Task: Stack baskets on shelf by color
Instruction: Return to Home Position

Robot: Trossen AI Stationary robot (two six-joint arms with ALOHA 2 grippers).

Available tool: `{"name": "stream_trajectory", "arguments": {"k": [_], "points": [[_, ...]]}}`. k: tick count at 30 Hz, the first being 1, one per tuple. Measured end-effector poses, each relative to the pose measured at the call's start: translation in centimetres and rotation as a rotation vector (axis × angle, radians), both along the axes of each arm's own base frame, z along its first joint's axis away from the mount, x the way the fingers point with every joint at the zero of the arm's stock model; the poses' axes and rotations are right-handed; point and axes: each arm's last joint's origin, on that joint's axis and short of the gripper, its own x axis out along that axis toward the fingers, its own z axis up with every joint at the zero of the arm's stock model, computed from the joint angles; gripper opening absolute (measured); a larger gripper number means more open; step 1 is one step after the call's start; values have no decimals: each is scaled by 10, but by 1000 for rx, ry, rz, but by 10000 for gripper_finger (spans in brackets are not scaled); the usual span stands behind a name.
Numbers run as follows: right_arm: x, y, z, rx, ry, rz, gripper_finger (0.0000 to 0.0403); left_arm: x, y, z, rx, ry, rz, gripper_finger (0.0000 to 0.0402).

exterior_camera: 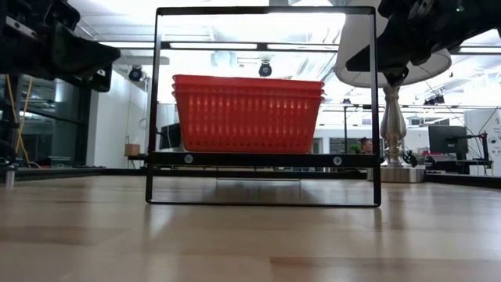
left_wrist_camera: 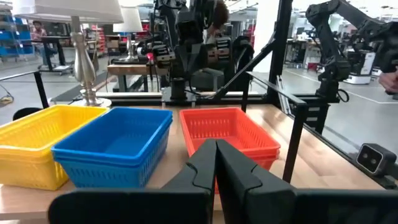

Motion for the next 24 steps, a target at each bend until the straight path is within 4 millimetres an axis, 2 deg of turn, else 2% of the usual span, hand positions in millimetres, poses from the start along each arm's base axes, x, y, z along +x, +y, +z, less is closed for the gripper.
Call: {"name": "stream_trajectory", "arguments": {"k": [6, 14, 18, 21, 24], "points": [[-4, -1, 2, 6, 5, 20, 0, 0, 0, 0, -3, 0, 4, 0], [-28, -8, 16, -39, -41, 19, 0, 0, 0, 0, -53, 3, 6, 1], [-42, -9, -3, -52, -149, 101, 0, 0, 0, 0, -55, 3, 7, 0], [-53, -14, -18, -67, -290, 159, 0, 0, 0, 0, -55, 3, 7, 1], [-59, -25, -22, -43, -378, 184, 0, 0, 0, 0, -55, 3, 7, 1]]}}
